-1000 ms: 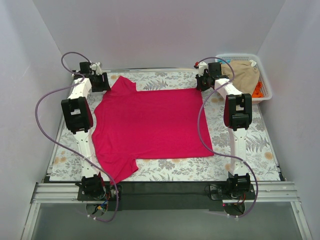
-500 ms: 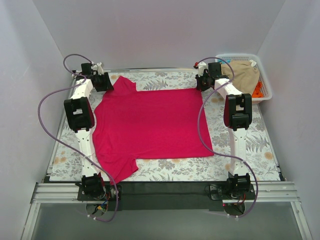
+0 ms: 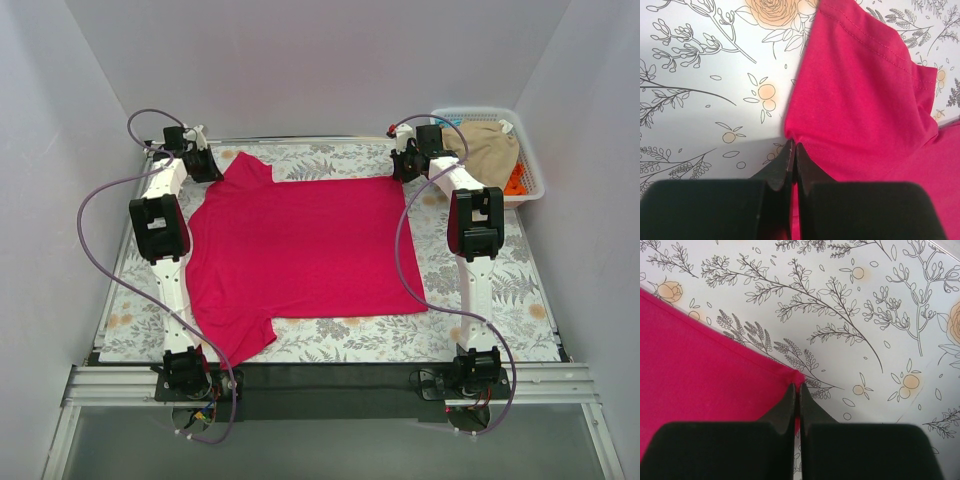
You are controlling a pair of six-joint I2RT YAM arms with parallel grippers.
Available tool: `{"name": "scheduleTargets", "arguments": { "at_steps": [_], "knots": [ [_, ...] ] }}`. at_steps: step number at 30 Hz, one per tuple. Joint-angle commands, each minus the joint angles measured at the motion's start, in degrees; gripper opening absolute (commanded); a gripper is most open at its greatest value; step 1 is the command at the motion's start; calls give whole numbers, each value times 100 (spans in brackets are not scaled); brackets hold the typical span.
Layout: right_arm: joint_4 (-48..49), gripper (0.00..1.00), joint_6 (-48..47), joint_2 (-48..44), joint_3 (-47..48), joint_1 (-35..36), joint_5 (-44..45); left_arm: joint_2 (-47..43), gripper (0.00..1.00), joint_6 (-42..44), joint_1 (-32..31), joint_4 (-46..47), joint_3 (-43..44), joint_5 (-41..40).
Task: Fold and stack the t-shirts
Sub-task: Flatten the tshirt out, then fold the tshirt
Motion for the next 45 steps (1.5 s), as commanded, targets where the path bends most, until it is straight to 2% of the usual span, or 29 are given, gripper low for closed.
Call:
{"name": "scheduleTargets", "arguments": {
  "at_steps": [1, 20, 29, 45],
  "knots": [
    [-252, 1, -152, -431, -30, -17, -40, -514, 0, 96, -5, 85, 130, 24],
    [-392, 1, -258, -1231, -197, -166, -612, -1841, 0, 923, 258, 630, -1056, 929],
    [-410, 1, -425, -1609, -706, -272, -902, -2562, 0, 1266, 416, 840, -1970, 1386],
    [-533, 1, -723, -2295, -1655, -412, -1376, -3617, 0, 1872, 522, 858, -3394, 1615]
  ]
}}
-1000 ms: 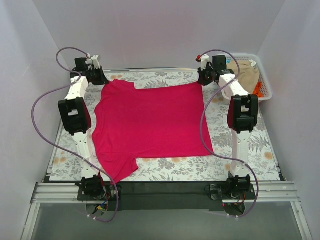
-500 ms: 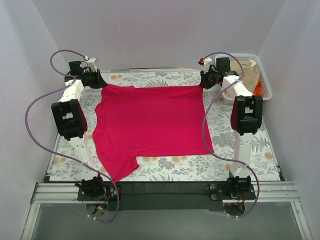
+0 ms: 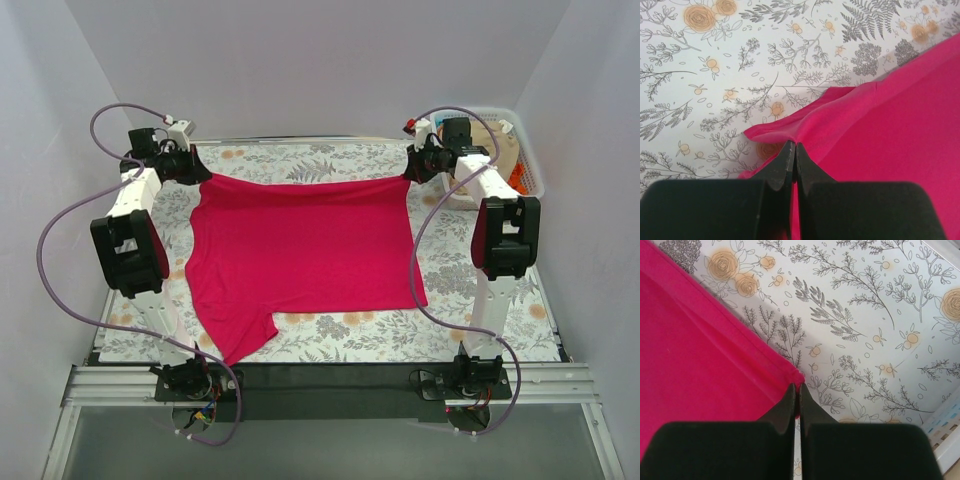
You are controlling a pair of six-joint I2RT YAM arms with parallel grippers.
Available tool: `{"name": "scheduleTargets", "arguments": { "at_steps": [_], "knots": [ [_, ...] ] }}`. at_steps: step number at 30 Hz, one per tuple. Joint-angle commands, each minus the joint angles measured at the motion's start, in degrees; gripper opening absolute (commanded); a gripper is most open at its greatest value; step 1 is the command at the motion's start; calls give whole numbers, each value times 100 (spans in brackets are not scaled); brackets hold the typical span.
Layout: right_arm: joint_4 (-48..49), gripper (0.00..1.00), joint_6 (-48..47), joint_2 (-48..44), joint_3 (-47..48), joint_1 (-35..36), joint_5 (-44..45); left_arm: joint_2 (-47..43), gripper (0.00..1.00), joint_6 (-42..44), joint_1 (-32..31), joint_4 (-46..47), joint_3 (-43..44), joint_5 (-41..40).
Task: Fold and stack the t-shirts
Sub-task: Fold the tshirt
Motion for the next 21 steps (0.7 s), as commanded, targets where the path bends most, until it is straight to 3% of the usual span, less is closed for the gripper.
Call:
{"name": "scheduleTargets", "arguments": {
  "at_steps": [1, 21],
  "knots": [
    [-17, 1, -175, -372, -163, -50, -203, -500, 0, 270, 63, 82, -177, 118],
    [-298, 1, -632, -530, -585, -59, -317, -1396, 0, 841, 89, -445, -1372, 12]
  ]
}}
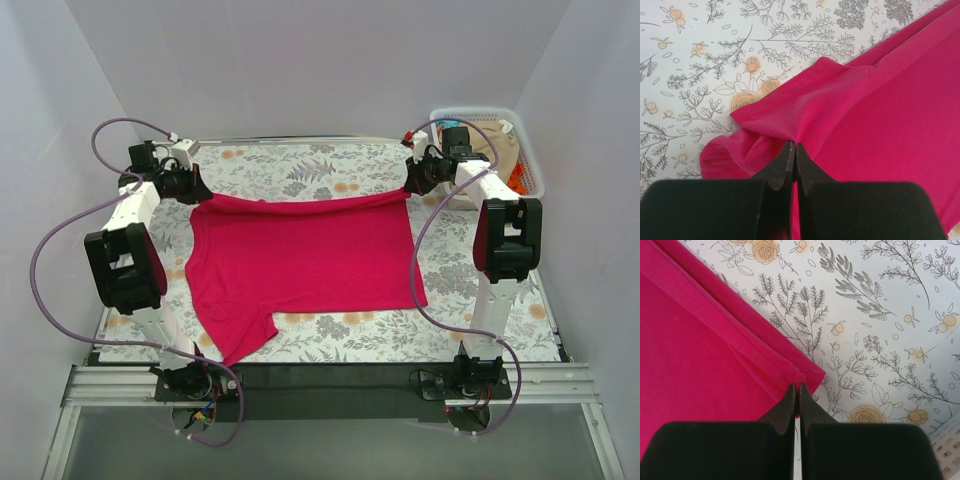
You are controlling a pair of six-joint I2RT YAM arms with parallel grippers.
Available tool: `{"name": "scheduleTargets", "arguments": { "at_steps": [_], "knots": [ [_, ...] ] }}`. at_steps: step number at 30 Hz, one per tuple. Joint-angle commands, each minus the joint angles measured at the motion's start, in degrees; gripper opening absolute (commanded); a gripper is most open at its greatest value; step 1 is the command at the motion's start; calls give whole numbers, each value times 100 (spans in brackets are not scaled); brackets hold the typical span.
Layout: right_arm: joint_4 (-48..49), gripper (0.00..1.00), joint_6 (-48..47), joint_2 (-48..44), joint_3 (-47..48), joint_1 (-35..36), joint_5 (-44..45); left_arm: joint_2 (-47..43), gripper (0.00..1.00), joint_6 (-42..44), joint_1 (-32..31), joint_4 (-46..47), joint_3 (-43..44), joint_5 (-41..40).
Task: Fold and stack the t-shirts
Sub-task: Fold the tshirt
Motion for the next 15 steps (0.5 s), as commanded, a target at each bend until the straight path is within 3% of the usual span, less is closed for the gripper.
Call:
{"name": "scheduleTargets", "arguments": {
  "at_steps": [1, 15],
  "knots": [
    [-128, 1, -243, -281, -4, -39, -142, -559, 0, 207, 50, -128, -190, -27],
    [-260, 1, -604, -466, -539, -30, -213, -762, 0, 436, 50, -146, -876, -405]
  ]
}}
